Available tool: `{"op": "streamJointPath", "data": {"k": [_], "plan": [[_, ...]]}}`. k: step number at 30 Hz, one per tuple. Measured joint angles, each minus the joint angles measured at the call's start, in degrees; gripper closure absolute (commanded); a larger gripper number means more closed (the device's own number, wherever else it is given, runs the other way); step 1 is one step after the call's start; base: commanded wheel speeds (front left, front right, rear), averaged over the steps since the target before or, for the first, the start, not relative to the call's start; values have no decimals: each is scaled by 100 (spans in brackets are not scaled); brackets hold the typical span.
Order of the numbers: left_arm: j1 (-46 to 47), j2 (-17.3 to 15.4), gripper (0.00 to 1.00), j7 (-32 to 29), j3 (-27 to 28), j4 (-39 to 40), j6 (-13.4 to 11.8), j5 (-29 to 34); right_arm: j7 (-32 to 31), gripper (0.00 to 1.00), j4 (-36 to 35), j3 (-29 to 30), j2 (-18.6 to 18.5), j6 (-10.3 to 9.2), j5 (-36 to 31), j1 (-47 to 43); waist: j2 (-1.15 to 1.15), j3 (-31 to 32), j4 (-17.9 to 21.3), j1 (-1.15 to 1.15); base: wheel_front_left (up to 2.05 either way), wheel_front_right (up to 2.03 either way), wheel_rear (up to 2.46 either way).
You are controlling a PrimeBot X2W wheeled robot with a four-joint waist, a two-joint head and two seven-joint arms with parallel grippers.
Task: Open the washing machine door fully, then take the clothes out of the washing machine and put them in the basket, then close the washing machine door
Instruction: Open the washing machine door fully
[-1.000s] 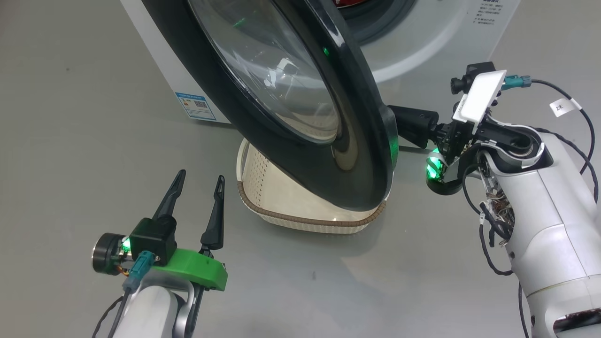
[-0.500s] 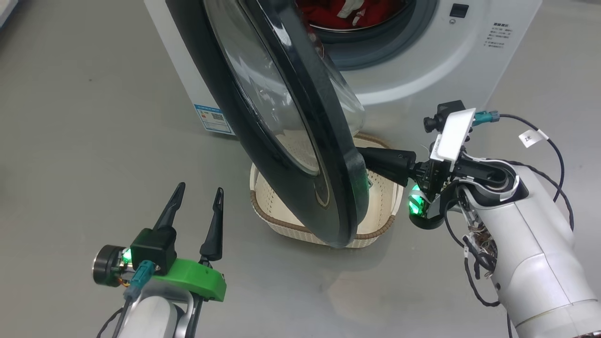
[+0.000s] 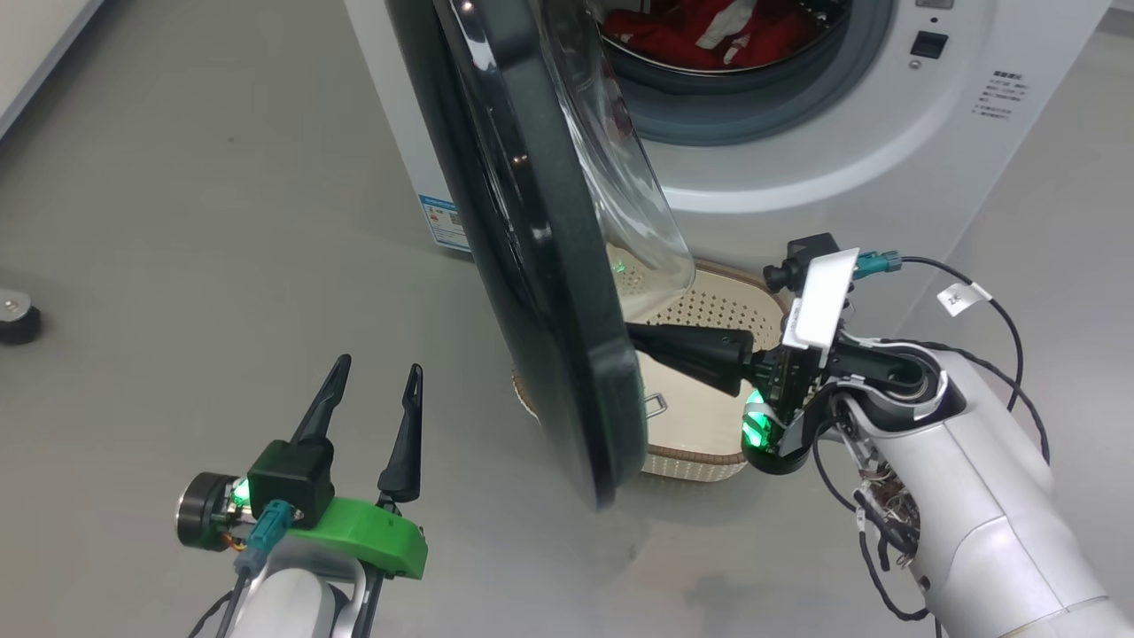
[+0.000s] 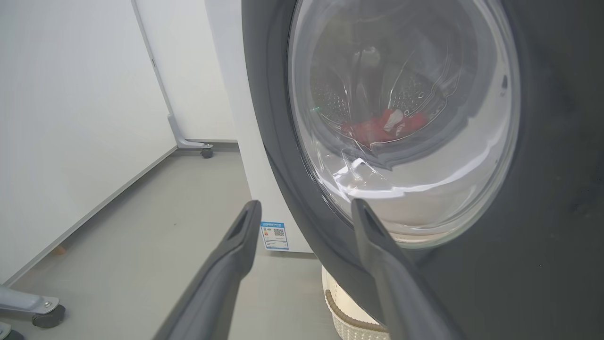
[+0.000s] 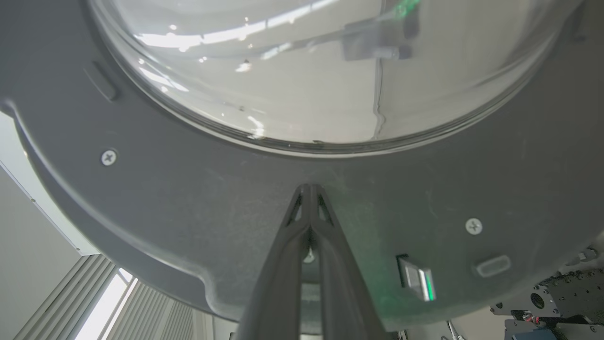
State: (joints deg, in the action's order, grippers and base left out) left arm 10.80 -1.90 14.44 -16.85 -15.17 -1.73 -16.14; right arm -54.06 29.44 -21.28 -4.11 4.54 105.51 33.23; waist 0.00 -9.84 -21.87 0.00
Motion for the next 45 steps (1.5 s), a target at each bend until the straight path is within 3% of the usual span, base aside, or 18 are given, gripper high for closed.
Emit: {"op": "streamJointPath", "data": {"k": [28, 45], "plan": [[-200, -3, 0, 0, 2, 23, -7, -34, 780, 100, -549, -1227, 5, -59, 742, -271, 0, 135, -722, 0, 0, 0, 0], [-256, -2, 0, 0, 122, 80, -47, -34, 1345, 100, -754, -871, 24, 48, 772, -504, 0, 142, -623, 0, 0, 0, 0]]}}
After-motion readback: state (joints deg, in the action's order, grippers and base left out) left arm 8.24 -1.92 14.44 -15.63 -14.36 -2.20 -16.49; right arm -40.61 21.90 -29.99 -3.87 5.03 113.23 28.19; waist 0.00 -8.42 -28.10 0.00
